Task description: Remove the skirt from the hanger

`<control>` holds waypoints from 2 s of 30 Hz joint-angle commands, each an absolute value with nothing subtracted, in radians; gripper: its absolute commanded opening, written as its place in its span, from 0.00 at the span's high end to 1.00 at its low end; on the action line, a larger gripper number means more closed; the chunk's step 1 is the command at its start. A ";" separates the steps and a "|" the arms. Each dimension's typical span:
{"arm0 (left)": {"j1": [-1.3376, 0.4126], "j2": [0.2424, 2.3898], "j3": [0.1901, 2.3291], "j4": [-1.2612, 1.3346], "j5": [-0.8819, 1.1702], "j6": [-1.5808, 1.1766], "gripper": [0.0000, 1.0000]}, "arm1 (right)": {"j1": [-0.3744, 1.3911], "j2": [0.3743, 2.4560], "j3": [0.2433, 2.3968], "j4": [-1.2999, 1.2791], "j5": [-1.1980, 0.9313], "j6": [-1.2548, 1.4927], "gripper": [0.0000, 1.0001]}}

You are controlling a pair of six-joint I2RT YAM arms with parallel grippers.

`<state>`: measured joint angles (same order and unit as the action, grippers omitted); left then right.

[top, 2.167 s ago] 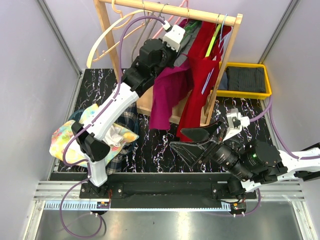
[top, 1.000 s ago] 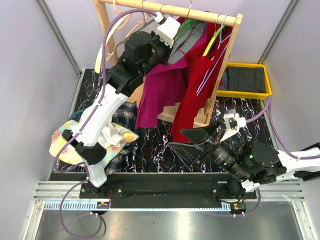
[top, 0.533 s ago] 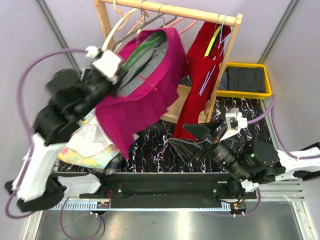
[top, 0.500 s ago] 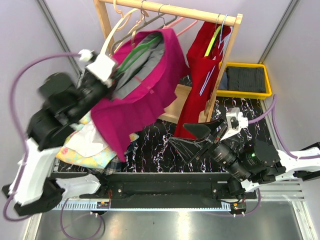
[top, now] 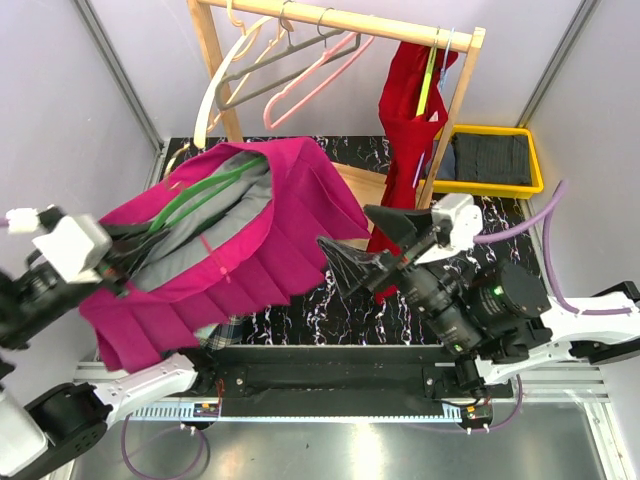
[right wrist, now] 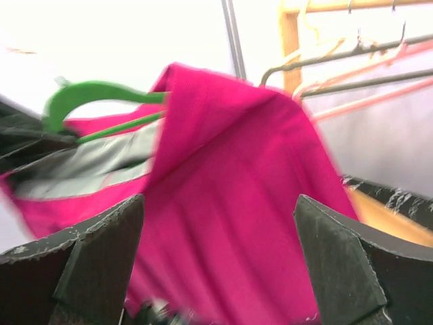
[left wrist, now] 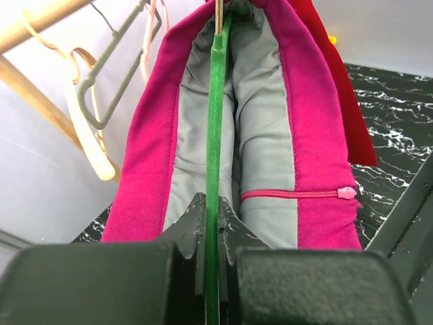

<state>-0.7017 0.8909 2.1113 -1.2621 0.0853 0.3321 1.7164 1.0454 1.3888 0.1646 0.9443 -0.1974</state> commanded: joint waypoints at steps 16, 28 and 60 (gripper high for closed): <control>-0.672 0.819 2.020 -1.077 0.204 0.295 1.00 | 1.611 1.462 1.860 0.066 0.485 -0.048 0.00; -0.670 0.871 2.125 -1.058 0.179 0.305 1.00 | 1.480 1.402 1.657 0.112 0.375 0.219 0.04; -0.618 0.810 2.076 -1.066 0.175 0.307 1.00 | 1.287 1.083 1.527 0.006 0.367 0.146 0.03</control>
<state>-0.6315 0.8185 2.1075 -1.2594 0.1471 0.3168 1.2869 0.9379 1.4727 0.0856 0.3817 0.1524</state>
